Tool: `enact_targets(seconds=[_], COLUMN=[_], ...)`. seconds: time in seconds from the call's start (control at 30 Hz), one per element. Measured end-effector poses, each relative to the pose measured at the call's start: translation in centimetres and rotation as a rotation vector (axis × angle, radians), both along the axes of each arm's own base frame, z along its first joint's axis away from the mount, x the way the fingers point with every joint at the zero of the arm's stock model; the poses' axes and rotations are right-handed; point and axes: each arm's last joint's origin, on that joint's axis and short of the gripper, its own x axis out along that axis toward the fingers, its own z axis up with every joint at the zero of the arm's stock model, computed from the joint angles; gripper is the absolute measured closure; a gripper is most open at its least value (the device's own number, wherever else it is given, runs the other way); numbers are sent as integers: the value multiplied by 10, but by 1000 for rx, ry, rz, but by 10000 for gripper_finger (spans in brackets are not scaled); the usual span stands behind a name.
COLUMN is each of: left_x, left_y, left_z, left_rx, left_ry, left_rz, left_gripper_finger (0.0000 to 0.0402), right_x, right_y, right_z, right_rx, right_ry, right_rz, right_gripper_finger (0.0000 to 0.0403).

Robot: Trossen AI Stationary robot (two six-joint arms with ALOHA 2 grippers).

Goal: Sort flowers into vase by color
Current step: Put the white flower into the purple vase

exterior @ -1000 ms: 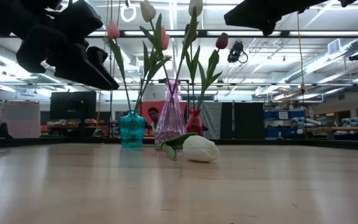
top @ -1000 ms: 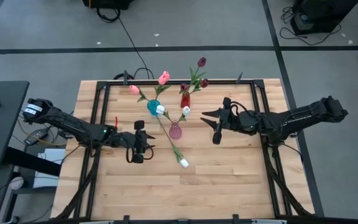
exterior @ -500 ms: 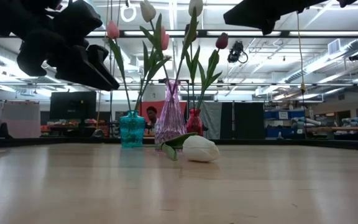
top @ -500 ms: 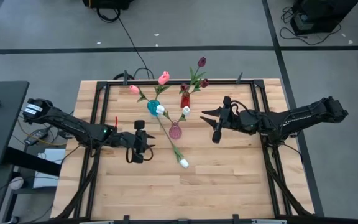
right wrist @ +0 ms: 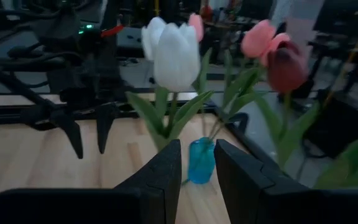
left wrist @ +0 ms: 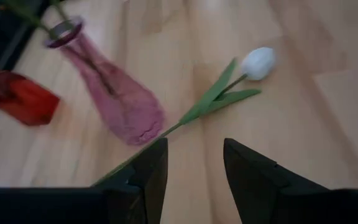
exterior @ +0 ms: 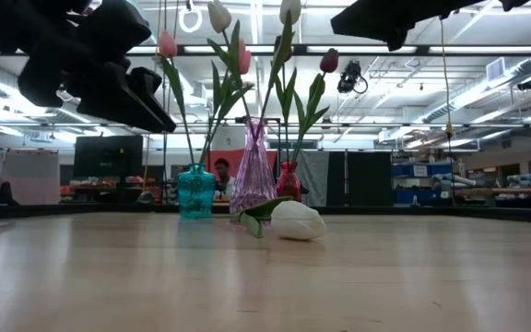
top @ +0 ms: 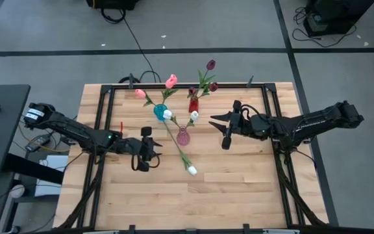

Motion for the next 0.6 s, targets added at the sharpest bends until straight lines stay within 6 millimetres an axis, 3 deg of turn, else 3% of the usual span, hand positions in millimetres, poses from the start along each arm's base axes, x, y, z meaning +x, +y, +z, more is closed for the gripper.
enact_targets(seconds=[0.23, 0.6], left_x=[18, 53], left_y=[-8, -17], left_z=[-9, -30], left_rx=[-67, 64], left_ry=[-39, 125], left_rz=[-85, -149], left_gripper_finger=[240, 240], right_x=[-13, -43], right_y=[0, 2], right_z=[1, 15], right_rx=[71, 97], right_ry=[45, 37], right_rz=[61, 81], right_gripper_finger=[293, 292])
